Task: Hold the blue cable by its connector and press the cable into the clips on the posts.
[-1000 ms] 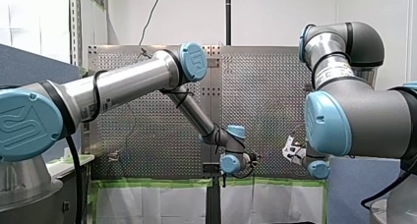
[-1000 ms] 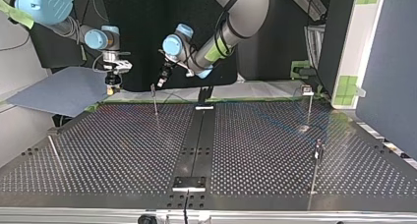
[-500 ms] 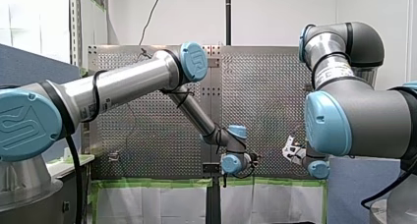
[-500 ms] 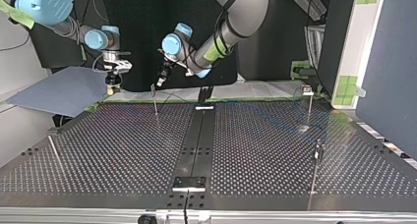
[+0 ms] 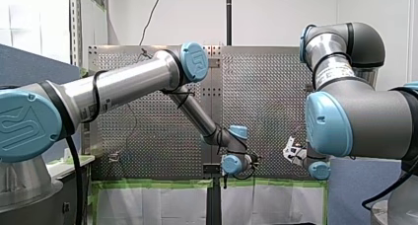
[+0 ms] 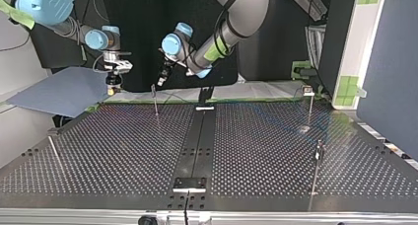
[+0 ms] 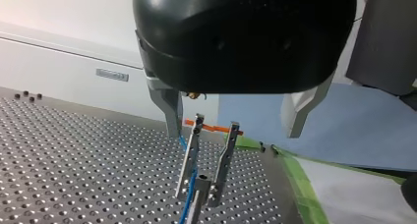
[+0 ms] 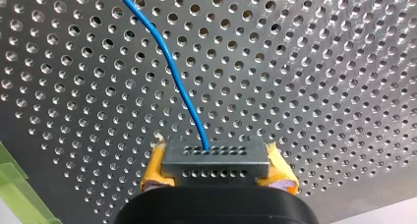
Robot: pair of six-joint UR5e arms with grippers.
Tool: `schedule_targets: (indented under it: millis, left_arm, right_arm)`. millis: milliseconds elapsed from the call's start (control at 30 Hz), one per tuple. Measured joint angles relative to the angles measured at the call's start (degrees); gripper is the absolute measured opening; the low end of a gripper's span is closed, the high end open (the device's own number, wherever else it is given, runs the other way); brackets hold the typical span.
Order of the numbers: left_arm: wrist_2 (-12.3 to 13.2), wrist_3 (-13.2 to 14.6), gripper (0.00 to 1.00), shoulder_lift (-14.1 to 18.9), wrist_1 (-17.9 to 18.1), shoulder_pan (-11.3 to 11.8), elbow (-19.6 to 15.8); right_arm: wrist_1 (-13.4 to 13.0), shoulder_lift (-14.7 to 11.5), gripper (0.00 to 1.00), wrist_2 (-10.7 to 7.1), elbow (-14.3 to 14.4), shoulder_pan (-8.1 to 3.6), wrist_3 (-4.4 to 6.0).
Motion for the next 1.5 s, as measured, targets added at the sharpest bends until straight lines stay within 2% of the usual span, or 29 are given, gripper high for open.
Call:
schedule_targets:
  millis: [233, 533, 667, 833, 1000, 1167, 1367, 1500]
  left_arm:
    - [-0.4, 1.5, 0.98, 1.5, -2.0, 0.6, -1.4]
    - [-1.8, 1.6, 0.98, 5.6, 1.5, 1.0, -5.6]
    - [-2.7, 0.5, 0.98, 7.6, 3.5, 1.3, -7.6]
    - [-1.4, -1.5, 0.98, 9.8, 4.5, 2.0, -9.7]
    - [-0.8, -4.1, 0.98, 12.4, 2.5, 2.3, -12.4]
    - [-0.8, -6.6, 0.98, 14.9, 0.0, 2.8, -14.9]
    - [-2.7, -9.2, 0.98, 17.7, -2.8, 2.8, -17.7]
    - [-3.5, -9.7, 0.98, 19.5, -4.4, 2.7, -19.5]
  right_arm:
    - [0.0, 0.0, 0.00, -0.01, 0.0, -0.07, 0.13]
    - [0.0, 0.1, 0.00, -0.01, 0.0, -0.03, 0.62]
    - [0.0, 0.1, 0.00, 0.13, 0.0, -0.03, 0.98]
    - [0.2, 0.2, 0.00, 0.43, 0.0, -0.02, 1.32]
    - [0.4, 0.2, 0.00, 0.69, 0.0, 0.03, 1.42]
    - [0.5, 0.3, 0.00, 0.92, 0.0, 0.05, 2.11]
    - [0.4, 0.3, 0.00, 0.99, 0.0, 0.16, 2.83]
    - [0.2, 0.4, 0.00, 1.02, 0.0, 0.20, 3.48]
